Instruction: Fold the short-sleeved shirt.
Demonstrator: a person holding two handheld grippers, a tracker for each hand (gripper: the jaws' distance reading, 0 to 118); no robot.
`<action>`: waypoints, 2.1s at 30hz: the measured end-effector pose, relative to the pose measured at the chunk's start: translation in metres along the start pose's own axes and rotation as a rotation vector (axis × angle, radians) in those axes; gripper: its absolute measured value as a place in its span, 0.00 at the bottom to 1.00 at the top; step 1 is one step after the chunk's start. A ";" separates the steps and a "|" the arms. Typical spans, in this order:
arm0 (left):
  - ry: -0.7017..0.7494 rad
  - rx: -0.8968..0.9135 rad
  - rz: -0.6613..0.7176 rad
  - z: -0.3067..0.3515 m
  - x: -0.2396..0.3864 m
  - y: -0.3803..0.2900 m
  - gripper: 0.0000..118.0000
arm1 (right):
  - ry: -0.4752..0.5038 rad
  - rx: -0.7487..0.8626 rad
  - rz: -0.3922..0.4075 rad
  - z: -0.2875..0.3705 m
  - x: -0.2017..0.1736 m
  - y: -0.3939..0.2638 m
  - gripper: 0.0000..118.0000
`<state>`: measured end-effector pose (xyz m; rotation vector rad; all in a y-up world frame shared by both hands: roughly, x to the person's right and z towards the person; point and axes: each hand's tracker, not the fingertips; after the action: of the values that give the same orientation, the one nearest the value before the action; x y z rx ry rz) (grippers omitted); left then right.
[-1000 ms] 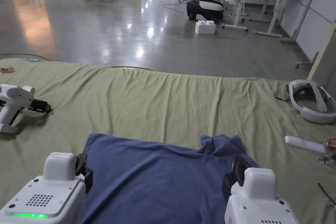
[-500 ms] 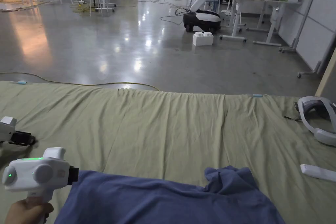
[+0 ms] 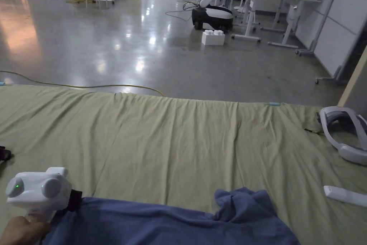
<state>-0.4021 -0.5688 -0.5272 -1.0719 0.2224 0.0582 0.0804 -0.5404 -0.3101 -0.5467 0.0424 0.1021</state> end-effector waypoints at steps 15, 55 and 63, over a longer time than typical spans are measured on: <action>0.028 0.154 -0.060 0.060 -0.018 -0.015 0.05 | 0.049 -0.314 -0.112 -0.177 0.113 0.090 0.49; -0.031 0.521 0.057 0.253 -0.046 0.034 0.05 | 0.041 0.159 -0.025 -0.044 0.102 0.267 0.04; -0.003 0.679 0.053 0.338 -0.052 0.097 0.05 | 0.004 0.284 0.027 0.003 0.105 0.353 0.04</action>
<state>-0.4170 -0.2234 -0.4457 -0.3901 0.2437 0.0279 0.1470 -0.2300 -0.4969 -0.2631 0.0667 0.1190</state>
